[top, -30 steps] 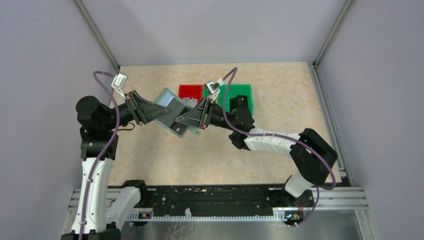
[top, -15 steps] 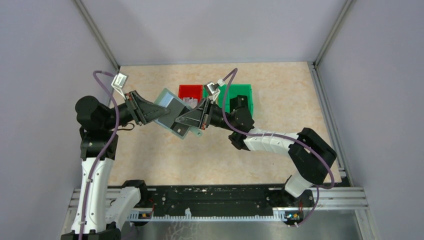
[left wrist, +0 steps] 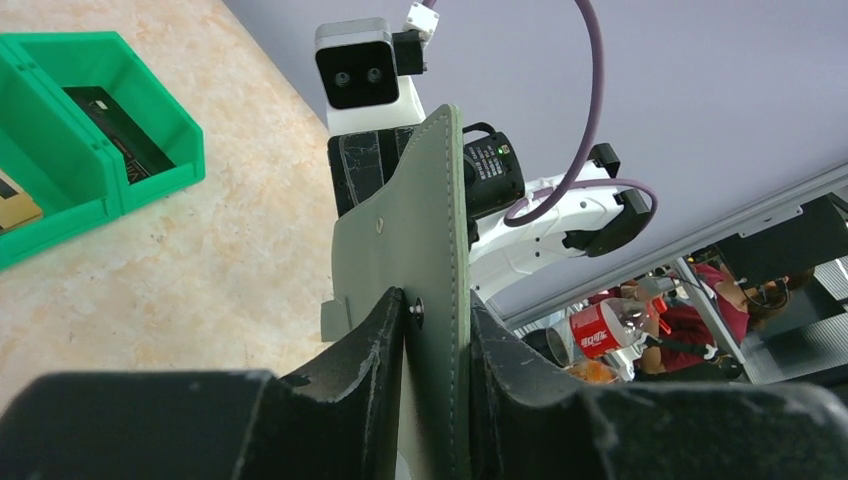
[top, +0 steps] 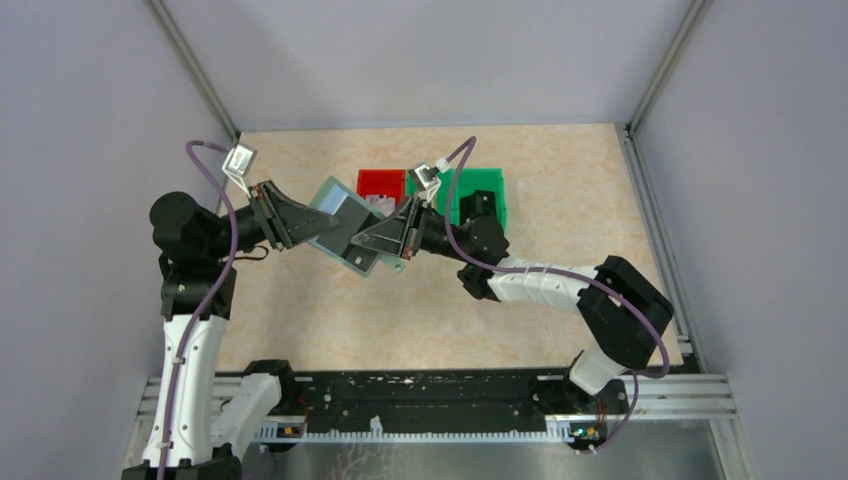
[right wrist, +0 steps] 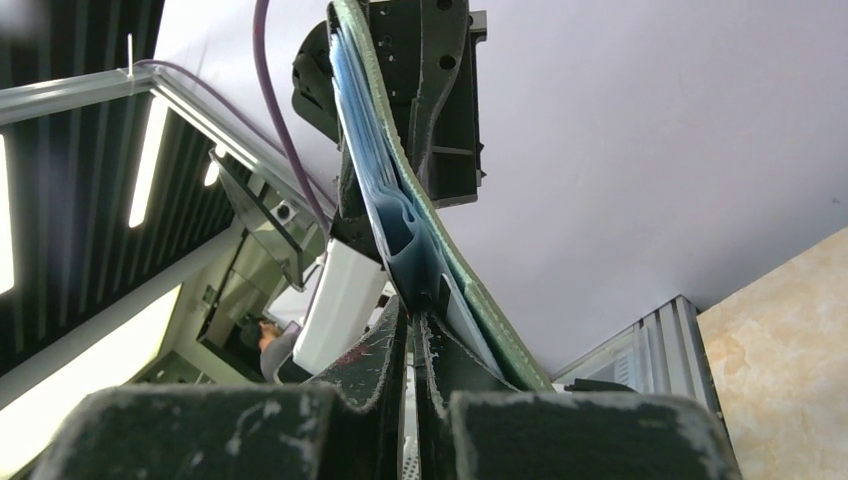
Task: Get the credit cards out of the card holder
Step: Remove the credit card from the card holder.
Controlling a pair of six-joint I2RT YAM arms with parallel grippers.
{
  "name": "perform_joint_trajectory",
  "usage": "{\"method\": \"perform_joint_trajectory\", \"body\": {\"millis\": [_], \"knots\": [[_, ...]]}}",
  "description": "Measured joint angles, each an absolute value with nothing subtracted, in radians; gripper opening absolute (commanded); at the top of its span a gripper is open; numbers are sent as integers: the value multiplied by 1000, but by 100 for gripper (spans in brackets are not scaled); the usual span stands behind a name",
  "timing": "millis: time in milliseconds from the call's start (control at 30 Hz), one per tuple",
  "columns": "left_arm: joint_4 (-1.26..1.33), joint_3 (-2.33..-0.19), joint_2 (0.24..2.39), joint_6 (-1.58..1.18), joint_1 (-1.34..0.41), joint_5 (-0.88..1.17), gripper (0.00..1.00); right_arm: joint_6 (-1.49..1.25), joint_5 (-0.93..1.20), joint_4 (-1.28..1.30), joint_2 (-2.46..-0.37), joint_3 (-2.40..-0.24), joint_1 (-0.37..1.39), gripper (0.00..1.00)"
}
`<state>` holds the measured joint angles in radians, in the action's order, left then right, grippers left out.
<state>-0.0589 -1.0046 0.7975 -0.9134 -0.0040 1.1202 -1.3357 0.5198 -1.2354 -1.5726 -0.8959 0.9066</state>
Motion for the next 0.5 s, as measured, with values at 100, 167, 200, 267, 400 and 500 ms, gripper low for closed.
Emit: {"method": "perform_joint_trajectory", "body": {"millis": [100,167,200,267,400,500], "knots": [[-59,-1005,797,-920,-4,1120,22,-1336,520,-1246,-1568,-890,907,0],[-59,-1005,797,-923,-4,1119,19,-1336,519,-1255,-1564,-884,907,0],[-59,-1005,797,-924,-4,1119,18,-1336,519,-1261,-1561,-880,907,0],[-59,-1005,797,-926,-4,1119,18,-1336,519,-1271,-1557,-874,907,0],[-59,-1005,799,-928,-6,1120,18,-1336,517,-1289,-1556,-863,907,0],[-59,-1005,799,-931,-6,1120,22,-1336,516,-1294,-1556,-862,907,0]]}}
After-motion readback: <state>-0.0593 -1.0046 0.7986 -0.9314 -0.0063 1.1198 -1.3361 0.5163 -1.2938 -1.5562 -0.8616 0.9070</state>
